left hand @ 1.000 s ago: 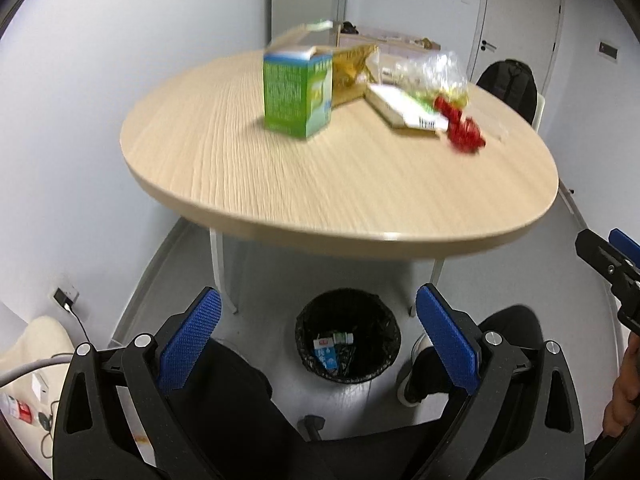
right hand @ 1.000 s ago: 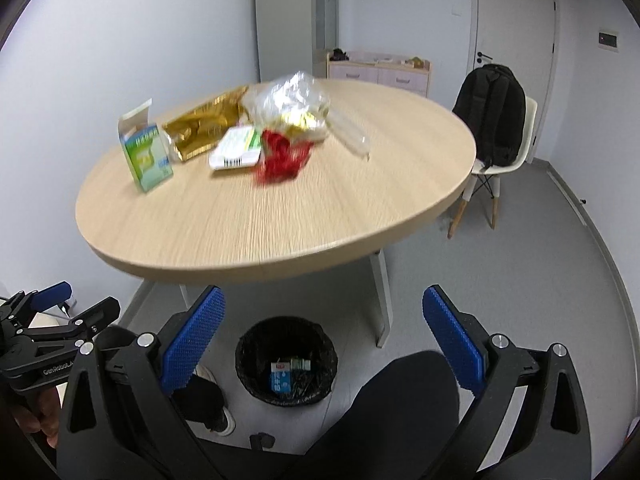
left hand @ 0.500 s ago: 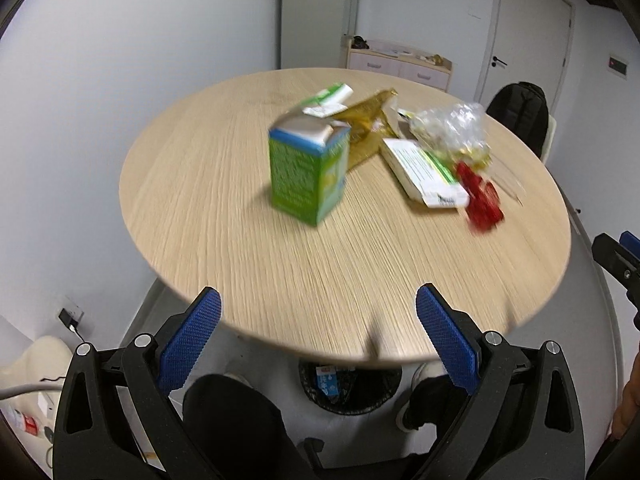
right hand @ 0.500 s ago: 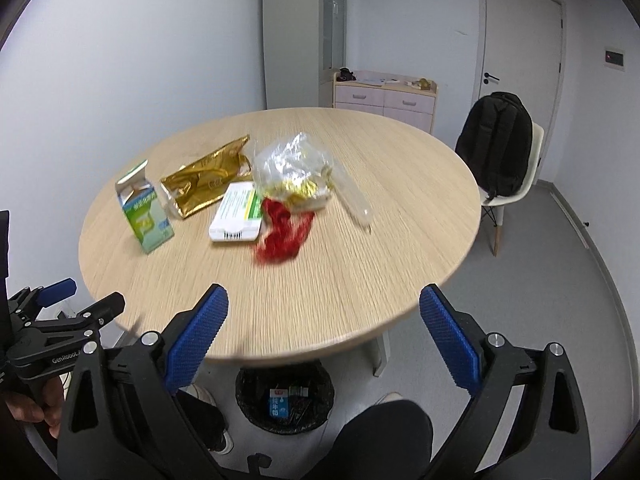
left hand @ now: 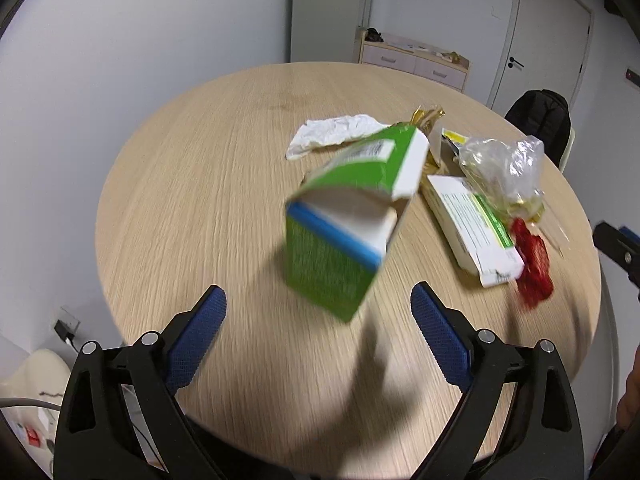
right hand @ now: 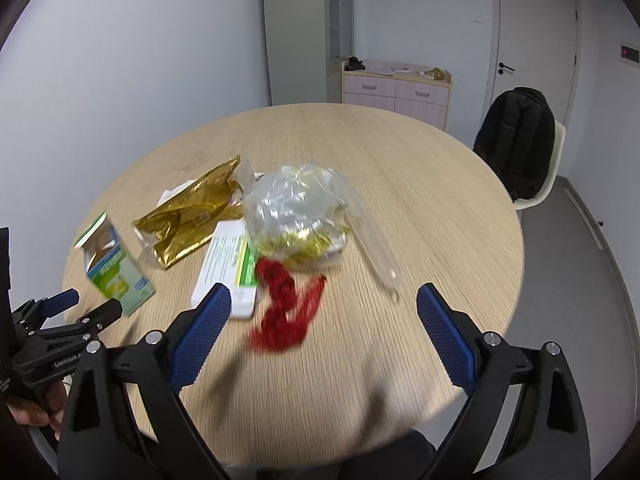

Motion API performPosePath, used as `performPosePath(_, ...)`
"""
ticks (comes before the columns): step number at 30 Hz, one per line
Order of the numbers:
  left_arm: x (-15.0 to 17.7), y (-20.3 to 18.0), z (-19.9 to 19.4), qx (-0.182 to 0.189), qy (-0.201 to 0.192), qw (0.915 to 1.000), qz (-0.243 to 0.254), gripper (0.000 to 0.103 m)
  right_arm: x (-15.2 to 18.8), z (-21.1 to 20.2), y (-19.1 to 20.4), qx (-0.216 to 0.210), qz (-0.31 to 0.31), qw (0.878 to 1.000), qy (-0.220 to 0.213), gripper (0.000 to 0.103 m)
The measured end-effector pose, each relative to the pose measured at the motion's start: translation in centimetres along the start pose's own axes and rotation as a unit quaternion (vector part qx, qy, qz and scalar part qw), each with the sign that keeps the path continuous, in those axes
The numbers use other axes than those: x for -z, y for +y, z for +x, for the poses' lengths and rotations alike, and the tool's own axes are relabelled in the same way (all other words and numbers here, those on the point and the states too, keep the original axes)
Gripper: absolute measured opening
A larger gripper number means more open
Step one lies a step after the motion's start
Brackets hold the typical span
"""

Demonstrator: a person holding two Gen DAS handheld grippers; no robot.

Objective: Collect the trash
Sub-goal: 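Grasp the green medicine box with the left tool while the right tool grasps the clear plastic bag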

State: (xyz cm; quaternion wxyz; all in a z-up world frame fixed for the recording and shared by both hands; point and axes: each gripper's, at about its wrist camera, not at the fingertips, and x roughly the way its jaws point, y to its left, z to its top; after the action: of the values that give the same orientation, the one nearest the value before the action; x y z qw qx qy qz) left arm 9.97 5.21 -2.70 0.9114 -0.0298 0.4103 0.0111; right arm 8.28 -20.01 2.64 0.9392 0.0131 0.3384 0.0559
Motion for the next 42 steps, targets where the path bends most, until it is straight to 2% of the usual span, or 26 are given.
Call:
performPosePath(9, -2.1, 0.3, 2.3, 0.014, 0.016, 0.9998, 0.0, 0.077, -4.3, 4.5, 1.3, -0.009, -0.009, 1.0, 0.013, 0.09)
performPosePath(13, -2.2, 0.2, 2.7, 0.02, 0.022, 0.9995, 0.0, 0.069, -5.5, 6.2, 2.0, -0.012, -0.012, 0.999, 0.028, 0.09)
performPosePath(16, -2.7, 0.0, 3.5, 0.02, 0.026, 0.9995, 0.003, 0.058, -6.0, 7.7, 2.5, -0.009, -0.019, 0.999, 0.042, 0.089)
performPosePath(19, -2.7, -0.1, 3.9, 0.022, 0.032, 0.9992, 0.006, 0.047, -5.9, 9.3, 2.6, -0.017, -0.016, 0.998, 0.062, 0.081)
performPosePath(24, -2.5, 0.0, 3.7, 0.022, 0.031, 0.9992, 0.009, 0.046, -5.6, 10.1, 2.3, -0.026, 0.002, 0.997, 0.07, 0.065)
performPosePath(32, -2.5, -0.1, 3.4, 0.017, 0.03, 0.9994, 0.004, 0.046, -5.2, 9.5, 3.1, -0.015, -0.012, 0.998, 0.061, 0.04)
performPosePath(38, -2.4, -0.2, 3.0, 0.013, 0.027, 0.9995, 0.002, 0.046, -5.2, 8.6, 3.1, -0.004, -0.011, 0.999, 0.046, 0.029)
performPosePath(42, -2.4, -0.2, 2.7, 0.013, 0.024, 0.9996, 0.001, 0.046, -5.3, 7.9, 3.1, 0.002, -0.015, 0.999, 0.039, 0.026)
